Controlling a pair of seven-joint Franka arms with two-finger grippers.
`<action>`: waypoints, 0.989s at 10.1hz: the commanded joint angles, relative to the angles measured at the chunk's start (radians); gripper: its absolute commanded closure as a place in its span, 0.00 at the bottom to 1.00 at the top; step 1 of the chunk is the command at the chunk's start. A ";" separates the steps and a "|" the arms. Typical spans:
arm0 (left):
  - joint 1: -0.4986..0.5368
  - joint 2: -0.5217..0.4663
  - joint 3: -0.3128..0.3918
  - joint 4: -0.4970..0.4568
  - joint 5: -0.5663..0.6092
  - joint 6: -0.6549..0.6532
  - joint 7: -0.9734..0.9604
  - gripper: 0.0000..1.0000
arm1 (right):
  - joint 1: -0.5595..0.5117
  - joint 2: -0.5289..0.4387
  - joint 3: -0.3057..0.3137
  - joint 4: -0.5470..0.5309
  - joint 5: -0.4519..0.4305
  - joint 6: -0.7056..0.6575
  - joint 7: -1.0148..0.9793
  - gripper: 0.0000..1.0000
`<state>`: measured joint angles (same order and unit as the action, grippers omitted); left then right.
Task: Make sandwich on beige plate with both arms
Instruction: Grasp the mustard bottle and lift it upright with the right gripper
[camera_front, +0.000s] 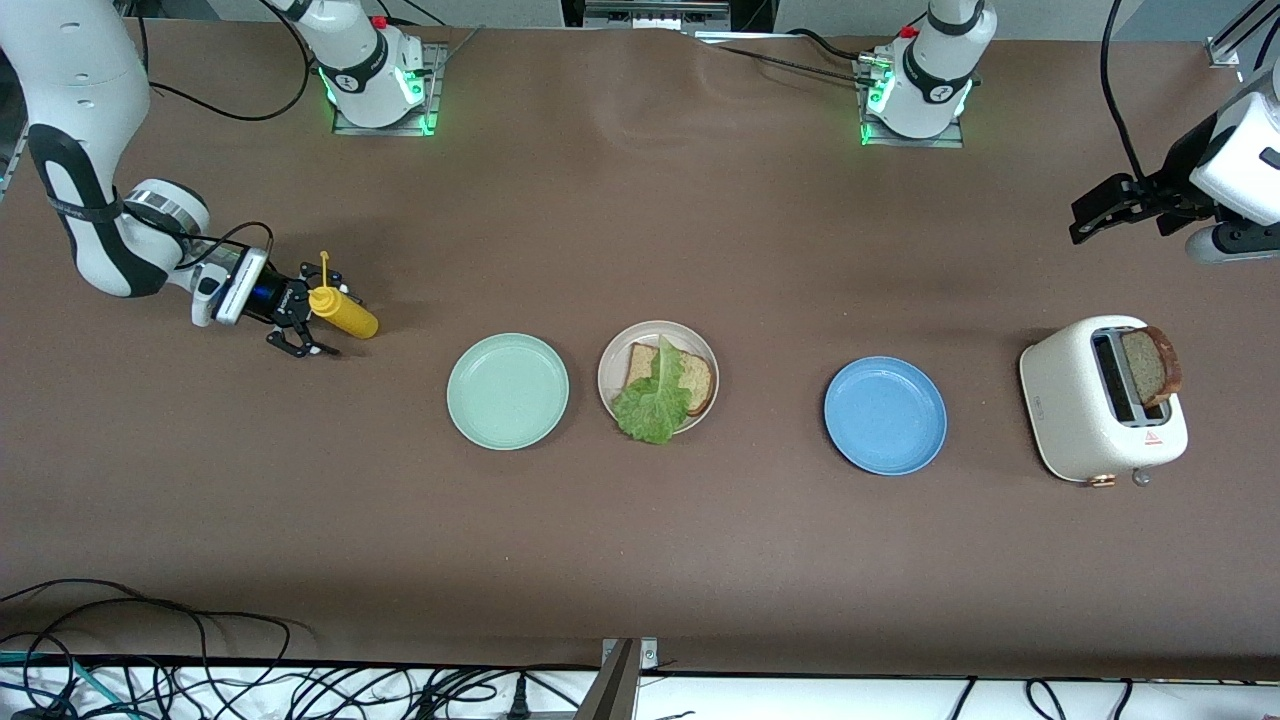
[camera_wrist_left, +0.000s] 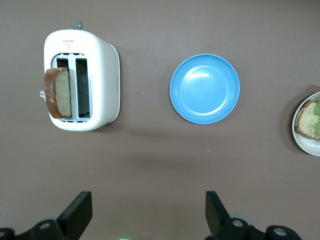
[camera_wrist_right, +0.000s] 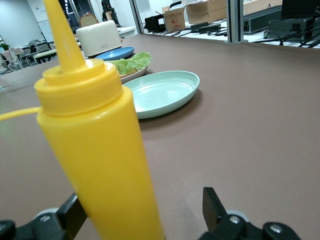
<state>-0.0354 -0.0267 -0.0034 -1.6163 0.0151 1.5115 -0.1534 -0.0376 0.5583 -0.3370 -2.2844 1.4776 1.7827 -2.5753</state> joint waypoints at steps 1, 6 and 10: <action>0.006 0.007 -0.004 0.019 -0.023 -0.017 -0.011 0.00 | -0.019 0.017 0.036 0.013 0.033 -0.002 -0.009 0.01; 0.005 0.010 -0.006 0.024 -0.023 -0.017 -0.011 0.00 | -0.019 0.026 0.047 0.013 0.038 0.003 -0.005 0.00; 0.006 0.010 -0.006 0.026 -0.012 -0.017 -0.002 0.00 | -0.019 0.025 0.050 0.013 0.038 0.006 0.000 0.83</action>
<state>-0.0359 -0.0267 -0.0048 -1.6163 0.0151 1.5115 -0.1535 -0.0380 0.5711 -0.3023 -2.2843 1.4979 1.7865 -2.5749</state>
